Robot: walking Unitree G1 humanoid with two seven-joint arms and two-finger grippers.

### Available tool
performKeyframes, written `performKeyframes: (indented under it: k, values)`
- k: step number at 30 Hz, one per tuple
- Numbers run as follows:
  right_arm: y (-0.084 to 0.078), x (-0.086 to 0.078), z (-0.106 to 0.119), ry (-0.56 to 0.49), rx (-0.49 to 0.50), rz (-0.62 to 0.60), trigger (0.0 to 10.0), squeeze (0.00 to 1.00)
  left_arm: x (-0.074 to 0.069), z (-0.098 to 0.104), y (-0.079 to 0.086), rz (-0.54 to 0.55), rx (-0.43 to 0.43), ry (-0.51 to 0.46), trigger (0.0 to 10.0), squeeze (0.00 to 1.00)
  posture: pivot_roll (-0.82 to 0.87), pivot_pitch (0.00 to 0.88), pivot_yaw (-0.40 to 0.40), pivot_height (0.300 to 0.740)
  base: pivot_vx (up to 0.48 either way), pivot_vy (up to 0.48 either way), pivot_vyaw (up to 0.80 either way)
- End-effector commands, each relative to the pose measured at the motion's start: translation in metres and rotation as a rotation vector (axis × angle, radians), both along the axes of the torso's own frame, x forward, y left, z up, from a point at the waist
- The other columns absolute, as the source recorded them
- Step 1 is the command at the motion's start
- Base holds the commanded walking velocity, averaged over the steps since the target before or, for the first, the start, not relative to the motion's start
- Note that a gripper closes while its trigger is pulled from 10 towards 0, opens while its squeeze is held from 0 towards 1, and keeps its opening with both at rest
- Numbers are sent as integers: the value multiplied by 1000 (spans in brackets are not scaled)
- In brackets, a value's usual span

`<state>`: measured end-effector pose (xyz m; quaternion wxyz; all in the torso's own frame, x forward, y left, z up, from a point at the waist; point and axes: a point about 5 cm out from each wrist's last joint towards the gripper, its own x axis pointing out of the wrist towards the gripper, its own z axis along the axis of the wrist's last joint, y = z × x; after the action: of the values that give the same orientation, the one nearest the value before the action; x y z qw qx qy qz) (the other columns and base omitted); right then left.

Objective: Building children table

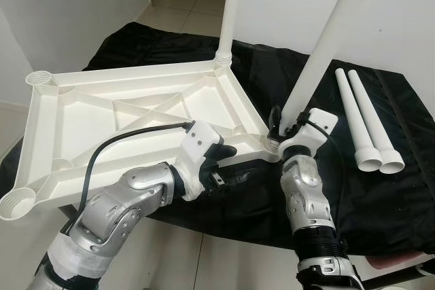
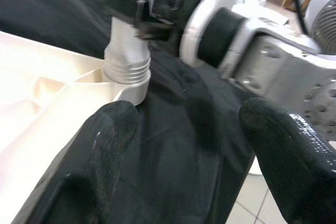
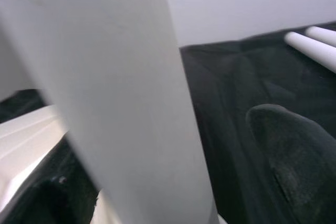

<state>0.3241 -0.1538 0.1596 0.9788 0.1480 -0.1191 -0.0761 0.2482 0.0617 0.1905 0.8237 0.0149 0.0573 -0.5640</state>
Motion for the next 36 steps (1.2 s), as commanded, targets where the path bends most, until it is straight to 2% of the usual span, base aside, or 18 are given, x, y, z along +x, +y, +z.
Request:
performKeyframes:
  k: [1,3,4,9,11,12,13,15,18,20,21,22,23,24,27,30,32,36]
  values:
    - [-11,-5,2,-32,3,-20,10000,1000,-2,-2,-1,-4,7,-1,10000,0,30,20,-95,740,0,0,0]
    - [-14,-10,1,-42,-13,-12,10000,1000,-2,-2,-1,-1,8,0,10000,0,28,20,-95,740,0,0,0]
    - [-13,-17,-5,-28,-22,3,10000,0,-1,-3,0,10,13,-3,10000,0,27,18,-94,740,0,0,0]
    - [-10,-29,-15,6,-42,25,10000,0,6,-6,2,56,40,-10,10000,0,26,18,-92,740,0,0,0]
    - [-10,-29,-15,6,-42,25,10000,0,6,-6,2,56,40,-10,10000,0,26,18,-92,740,0,0,0]
    - [-7,-36,-21,24,-48,40,10000,0,14,-10,6,108,74,-4,10000,0,23,18,-87,740,0,0,0]
    - [-7,-36,-21,24,-48,40,10000,0,14,-10,6,108,74,-4,10000,0,23,18,-87,740,0,0,0]
    - [1,-50,-31,42,-41,102,10000,0,35,-20,19,237,160,-2,10000,0,12,20,-78,740,0,0,0]
    - [1,-50,-31,42,-41,102,10000,0,35,-20,19,237,160,-2,10000,0,12,20,-78,740,0,0,0]
    - [7,-59,-34,29,-24,192,10000,0,51,-25,29,328,230,5,10000,0,5,20,-70,740,0,0,0]
    - [7,-59,-34,29,-24,192,10000,0,51,-25,29,328,230,5,10000,0,5,20,-70,740,0,0,0]
    - [10,-63,-36,31,-20,242,10000,0,60,-27,34,374,275,2,10000,0,0,21,-61,740,0,0,0]
    - [10,-63,-36,31,-20,242,10000,0,60,-27,34,374,275,2,10000,0,0,21,-61,740,0,0,0]
    - [13,-66,-38,35,-16,293,10000,0,68,-29,39,422,316,-9,10000,0,-6,26,-54,740,0,0,0]
    - [13,-66,-38,35,-16,293,10000,0,68,-29,39,422,316,-9,10000,0,-6,26,-54,740,0,0,0]
    - [21,-74,-40,40,-37,378,10000,0,89,-32,51,526,416,-24,10000,0,-22,37,-33,740,0,0,0]
    - [21,-74,-40,40,-37,378,10000,0,89,-32,51,526,416,-24,10000,0,-22,37,-33,740,0,0,0]
    - [26,-78,-37,31,-31,409,10000,0,100,-34,57,558,471,-30,10000,0,-32,43,-20,740,0,0,0]
